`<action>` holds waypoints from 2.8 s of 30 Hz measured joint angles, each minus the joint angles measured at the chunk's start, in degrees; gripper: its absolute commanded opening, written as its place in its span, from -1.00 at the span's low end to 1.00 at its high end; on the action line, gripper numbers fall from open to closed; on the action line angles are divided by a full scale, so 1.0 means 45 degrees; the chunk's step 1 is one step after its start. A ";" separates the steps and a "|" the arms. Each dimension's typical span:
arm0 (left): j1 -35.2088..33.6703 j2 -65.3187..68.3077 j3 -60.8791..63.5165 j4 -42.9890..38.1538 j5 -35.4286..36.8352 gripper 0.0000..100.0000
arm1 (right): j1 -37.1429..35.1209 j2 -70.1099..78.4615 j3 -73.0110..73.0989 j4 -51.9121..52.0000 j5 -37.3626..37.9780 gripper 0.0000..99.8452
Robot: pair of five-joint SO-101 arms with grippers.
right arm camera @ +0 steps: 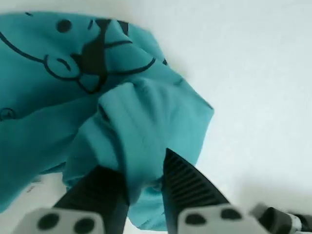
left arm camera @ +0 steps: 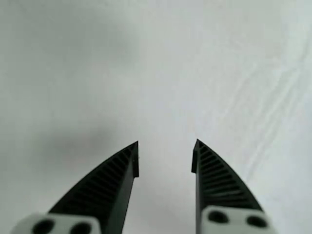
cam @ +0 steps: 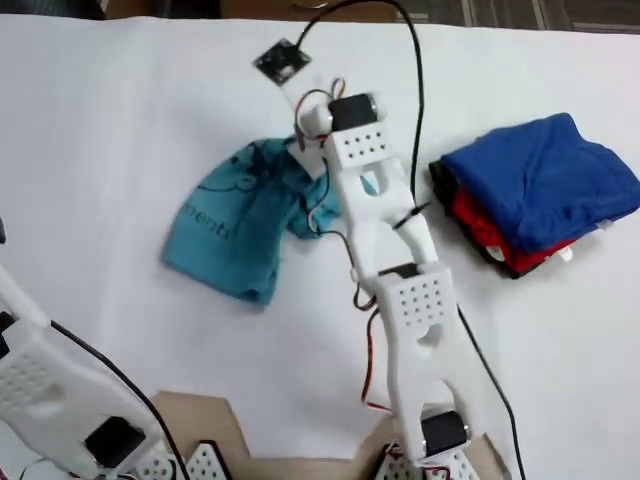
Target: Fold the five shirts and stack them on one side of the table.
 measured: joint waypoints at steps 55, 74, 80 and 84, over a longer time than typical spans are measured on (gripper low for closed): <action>1.4847 -0.1309 0.6232 0.1348 -0.3985 -0.63 | 0.5841 0.0059 -0.6447 0.3087 0.1797 -0.35; 1.3988 -0.1309 0.7463 -0.1524 -0.4884 -0.63 | 0.5861 0.0059 -0.6447 0.3126 0.1797 -0.35; 1.3695 -0.1055 0.7482 -0.1524 -0.4923 -0.63 | 0.5861 0.0059 -0.6447 0.3126 0.1797 -0.35; 1.3792 -0.0977 0.7482 -0.1524 -0.4923 -0.63 | 0.5861 0.0059 -0.6447 0.3126 0.1797 -0.35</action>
